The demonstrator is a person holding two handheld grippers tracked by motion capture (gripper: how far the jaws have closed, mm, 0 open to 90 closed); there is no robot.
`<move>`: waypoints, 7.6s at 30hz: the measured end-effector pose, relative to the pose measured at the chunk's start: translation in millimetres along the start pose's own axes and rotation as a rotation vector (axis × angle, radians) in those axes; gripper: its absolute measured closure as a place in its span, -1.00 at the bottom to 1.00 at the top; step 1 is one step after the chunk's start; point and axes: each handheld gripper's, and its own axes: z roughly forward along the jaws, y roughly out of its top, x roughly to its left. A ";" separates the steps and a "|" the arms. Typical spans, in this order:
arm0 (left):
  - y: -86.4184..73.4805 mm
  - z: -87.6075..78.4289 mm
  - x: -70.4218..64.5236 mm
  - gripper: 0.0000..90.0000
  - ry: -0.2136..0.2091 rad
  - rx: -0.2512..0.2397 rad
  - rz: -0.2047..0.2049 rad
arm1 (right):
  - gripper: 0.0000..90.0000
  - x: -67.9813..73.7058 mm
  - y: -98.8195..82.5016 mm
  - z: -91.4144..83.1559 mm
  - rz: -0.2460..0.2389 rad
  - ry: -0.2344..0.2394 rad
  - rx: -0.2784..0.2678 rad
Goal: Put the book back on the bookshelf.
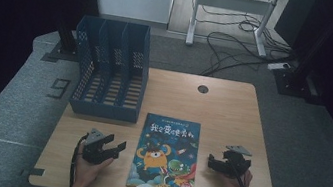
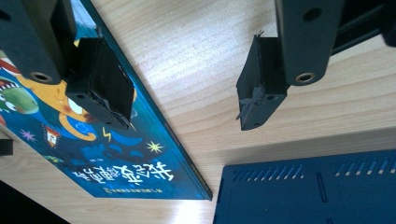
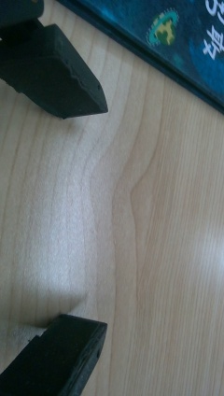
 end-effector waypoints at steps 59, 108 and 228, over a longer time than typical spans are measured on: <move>0.3 35.7 -37.5 -0.30 -0.095 0.198 0.089 | -0.72 91.8 7.3 -2.3 -0.105 0.244 -0.029; -6.1 49.5 -59.3 -0.39 -0.105 0.227 0.128 | -0.38 81.5 14.6 -11.5 0.007 0.401 -0.007; -5.3 48.6 -50.5 -0.51 -0.154 0.219 0.073 | -0.59 47.5 26.4 -24.6 0.339 0.692 0.034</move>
